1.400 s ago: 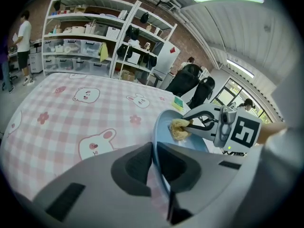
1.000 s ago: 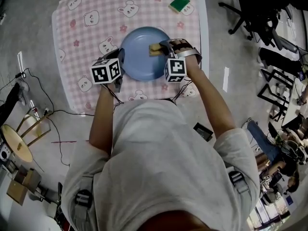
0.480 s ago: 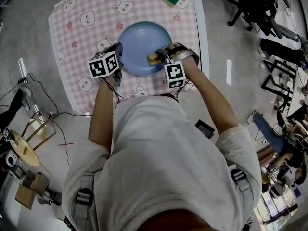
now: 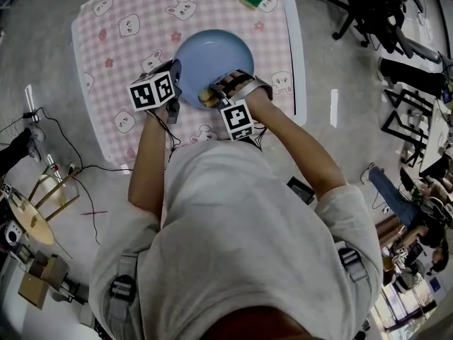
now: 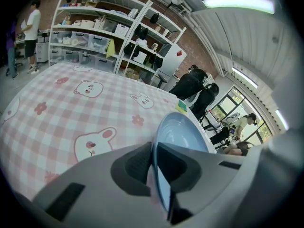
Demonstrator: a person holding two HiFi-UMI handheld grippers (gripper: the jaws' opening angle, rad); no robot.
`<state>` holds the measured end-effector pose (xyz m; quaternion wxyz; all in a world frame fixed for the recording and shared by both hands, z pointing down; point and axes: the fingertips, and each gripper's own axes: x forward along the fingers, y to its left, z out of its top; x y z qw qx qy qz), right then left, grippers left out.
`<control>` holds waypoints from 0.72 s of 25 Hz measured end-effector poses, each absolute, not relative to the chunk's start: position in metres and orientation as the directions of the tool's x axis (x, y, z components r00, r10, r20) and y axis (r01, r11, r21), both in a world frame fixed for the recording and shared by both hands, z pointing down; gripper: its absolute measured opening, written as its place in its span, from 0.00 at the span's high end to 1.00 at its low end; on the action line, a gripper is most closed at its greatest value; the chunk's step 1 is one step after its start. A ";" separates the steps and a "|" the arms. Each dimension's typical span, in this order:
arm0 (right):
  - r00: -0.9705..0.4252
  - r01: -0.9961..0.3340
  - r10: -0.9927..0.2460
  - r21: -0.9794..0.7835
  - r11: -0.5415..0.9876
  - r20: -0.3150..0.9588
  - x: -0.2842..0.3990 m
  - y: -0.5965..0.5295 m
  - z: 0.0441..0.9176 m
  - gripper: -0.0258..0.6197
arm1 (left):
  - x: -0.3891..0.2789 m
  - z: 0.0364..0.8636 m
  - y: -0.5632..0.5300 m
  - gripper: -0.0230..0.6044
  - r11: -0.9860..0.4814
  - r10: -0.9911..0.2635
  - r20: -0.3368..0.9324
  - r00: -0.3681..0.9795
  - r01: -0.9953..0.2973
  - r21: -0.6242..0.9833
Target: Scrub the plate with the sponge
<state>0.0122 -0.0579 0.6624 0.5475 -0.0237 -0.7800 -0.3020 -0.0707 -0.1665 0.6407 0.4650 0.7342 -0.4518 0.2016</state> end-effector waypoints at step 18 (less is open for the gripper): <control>-0.469 0.199 -0.421 0.558 0.806 0.776 -0.032 -0.137 0.644 0.88 | -0.081 0.621 -0.170 0.89 -0.174 -0.522 0.680 0.515 -0.845 0.506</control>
